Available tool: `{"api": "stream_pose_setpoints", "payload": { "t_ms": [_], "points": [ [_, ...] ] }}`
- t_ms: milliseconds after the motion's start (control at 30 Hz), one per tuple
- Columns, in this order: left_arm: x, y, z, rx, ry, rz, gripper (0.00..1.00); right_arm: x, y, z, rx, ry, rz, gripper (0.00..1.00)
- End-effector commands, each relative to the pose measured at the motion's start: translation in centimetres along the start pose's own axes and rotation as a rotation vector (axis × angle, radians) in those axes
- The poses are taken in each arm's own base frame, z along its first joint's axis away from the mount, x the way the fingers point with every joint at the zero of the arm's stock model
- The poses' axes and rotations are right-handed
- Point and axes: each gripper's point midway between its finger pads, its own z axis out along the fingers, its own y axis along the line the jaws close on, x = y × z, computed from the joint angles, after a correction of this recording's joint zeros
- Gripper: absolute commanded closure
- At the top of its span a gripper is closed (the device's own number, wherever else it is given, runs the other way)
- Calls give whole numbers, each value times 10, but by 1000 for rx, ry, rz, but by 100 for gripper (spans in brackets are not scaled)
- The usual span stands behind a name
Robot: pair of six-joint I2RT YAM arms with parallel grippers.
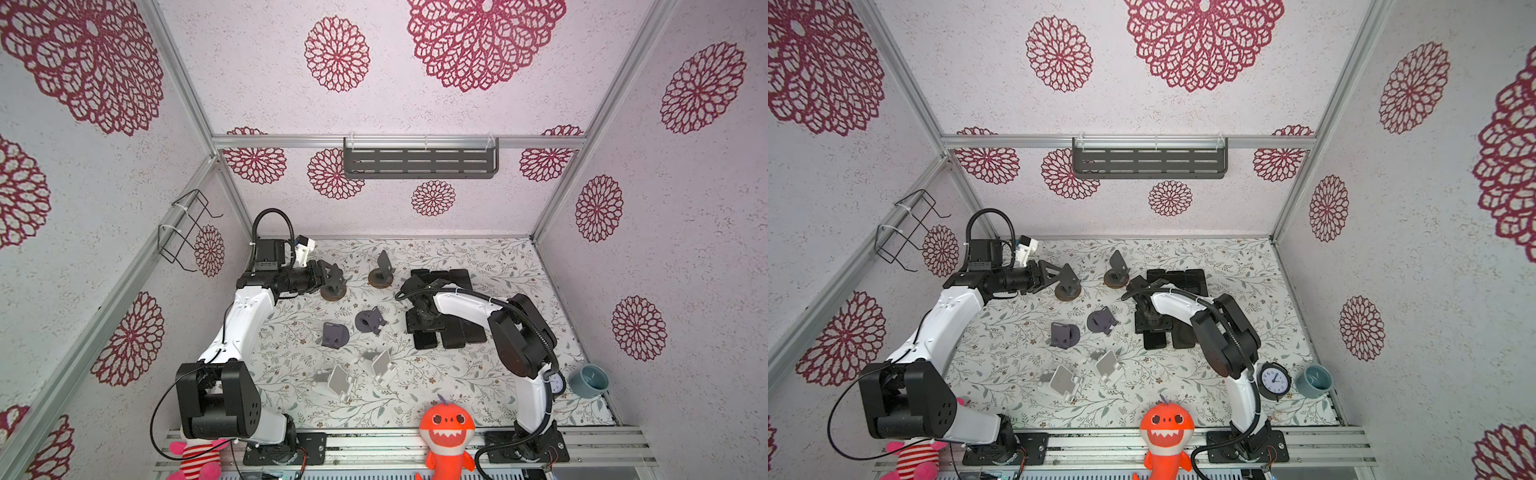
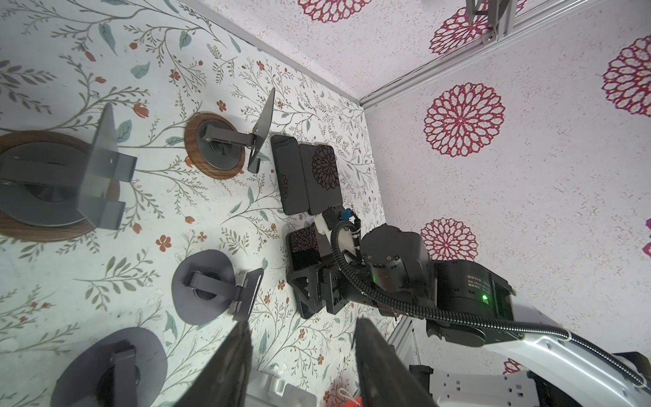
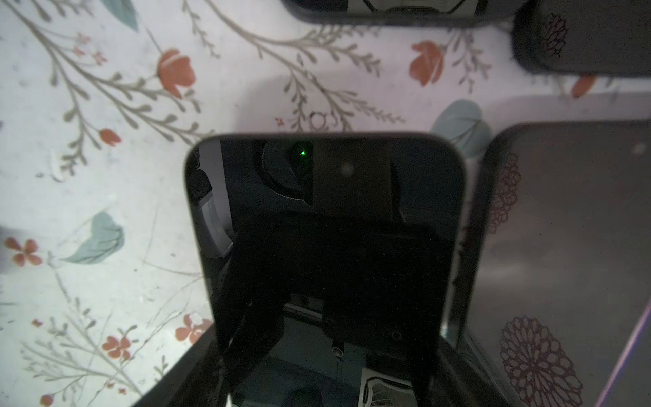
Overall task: Remove the phone from the phone stand
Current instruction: 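Lower the black phone flat beside the other phones with the right gripper, then open the right gripper to release the black phone on the table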
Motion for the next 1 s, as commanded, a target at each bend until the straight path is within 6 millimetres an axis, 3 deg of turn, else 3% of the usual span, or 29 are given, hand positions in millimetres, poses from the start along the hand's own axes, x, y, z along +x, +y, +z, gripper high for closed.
{"api": "stream_pose_setpoints", "payload": {
  "t_ms": [0, 367, 533, 767, 867, 967],
  "points": [
    [-4, -7, -7, 24, -26, 19, 49, -2, -8, -10, 29, -15, 16, 22],
    [-5, -7, -9, 23, -31, 20, 48, -5, -7, -17, 19, -28, 19, 18],
    [-5, -8, -9, 26, -31, 22, 48, -20, -3, -46, -11, -111, 18, 18],
    [-5, -8, -10, 26, -33, 22, 46, -26, -5, -78, 7, -183, 3, 18],
    [-5, -8, -10, 26, -34, 22, 47, -24, 7, -82, -23, -191, -14, 23],
    [-6, -7, -11, 25, -37, 23, 46, -20, 27, -78, -54, -180, -45, 34]
  ]
}}
